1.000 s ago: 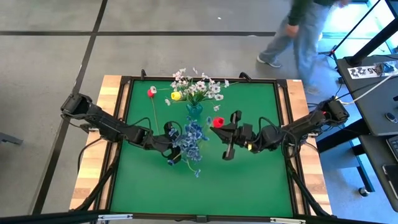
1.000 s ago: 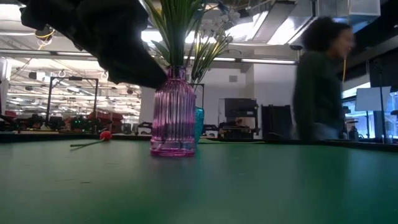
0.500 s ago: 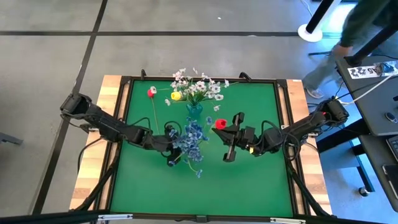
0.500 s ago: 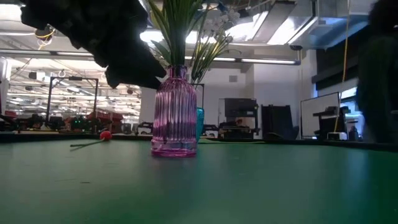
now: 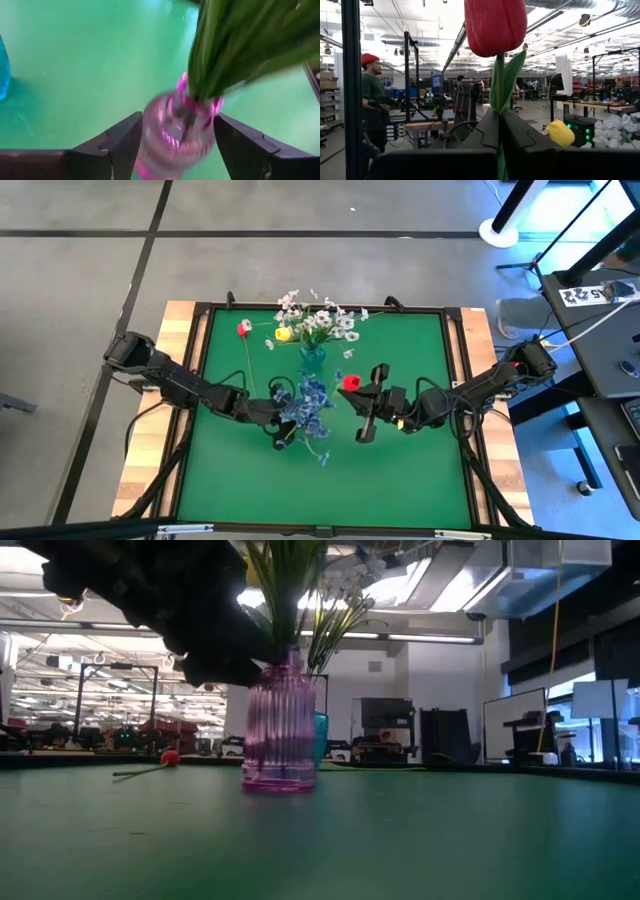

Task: Sort flowers into vase by color
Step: Put the bottom red tulip into the violet vase

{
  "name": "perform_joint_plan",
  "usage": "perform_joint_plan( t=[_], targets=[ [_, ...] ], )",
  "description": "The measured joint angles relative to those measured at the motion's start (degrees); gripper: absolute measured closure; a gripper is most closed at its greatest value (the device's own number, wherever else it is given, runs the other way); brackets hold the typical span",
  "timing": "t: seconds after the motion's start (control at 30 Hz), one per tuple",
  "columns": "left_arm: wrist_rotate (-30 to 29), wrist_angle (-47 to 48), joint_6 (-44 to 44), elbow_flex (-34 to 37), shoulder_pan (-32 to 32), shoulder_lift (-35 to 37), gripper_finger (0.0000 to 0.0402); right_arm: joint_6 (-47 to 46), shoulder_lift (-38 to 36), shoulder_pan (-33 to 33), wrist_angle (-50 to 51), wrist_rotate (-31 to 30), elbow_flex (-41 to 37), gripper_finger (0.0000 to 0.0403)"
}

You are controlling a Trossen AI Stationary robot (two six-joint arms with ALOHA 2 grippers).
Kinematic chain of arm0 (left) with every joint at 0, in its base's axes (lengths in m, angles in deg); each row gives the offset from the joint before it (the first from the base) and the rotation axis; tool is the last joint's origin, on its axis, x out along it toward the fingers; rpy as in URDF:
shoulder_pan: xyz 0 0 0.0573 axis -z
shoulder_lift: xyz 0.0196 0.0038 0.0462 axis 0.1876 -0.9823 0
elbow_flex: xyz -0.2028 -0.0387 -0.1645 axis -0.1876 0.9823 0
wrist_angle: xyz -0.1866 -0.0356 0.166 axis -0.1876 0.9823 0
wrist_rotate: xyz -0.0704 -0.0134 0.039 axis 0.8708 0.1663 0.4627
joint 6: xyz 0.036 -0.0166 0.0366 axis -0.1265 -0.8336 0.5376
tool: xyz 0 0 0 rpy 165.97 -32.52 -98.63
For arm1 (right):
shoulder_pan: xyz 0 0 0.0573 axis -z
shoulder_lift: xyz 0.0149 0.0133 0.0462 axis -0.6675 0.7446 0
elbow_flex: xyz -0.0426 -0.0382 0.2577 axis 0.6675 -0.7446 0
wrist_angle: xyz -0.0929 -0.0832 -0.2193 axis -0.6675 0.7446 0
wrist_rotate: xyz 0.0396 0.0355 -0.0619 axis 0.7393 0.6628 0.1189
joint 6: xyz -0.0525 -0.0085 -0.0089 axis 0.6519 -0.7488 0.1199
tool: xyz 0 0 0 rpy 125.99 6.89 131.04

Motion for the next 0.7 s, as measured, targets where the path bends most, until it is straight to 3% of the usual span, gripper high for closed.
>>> perform_joint_plan(
  t=[0.7],
  targets=[
    [0.8,-1.3,2.9,0.0,-1.6,1.2,0.0164,0.5,0.0,0.0,5.2,0.4,0.0,0.04]
  ],
)
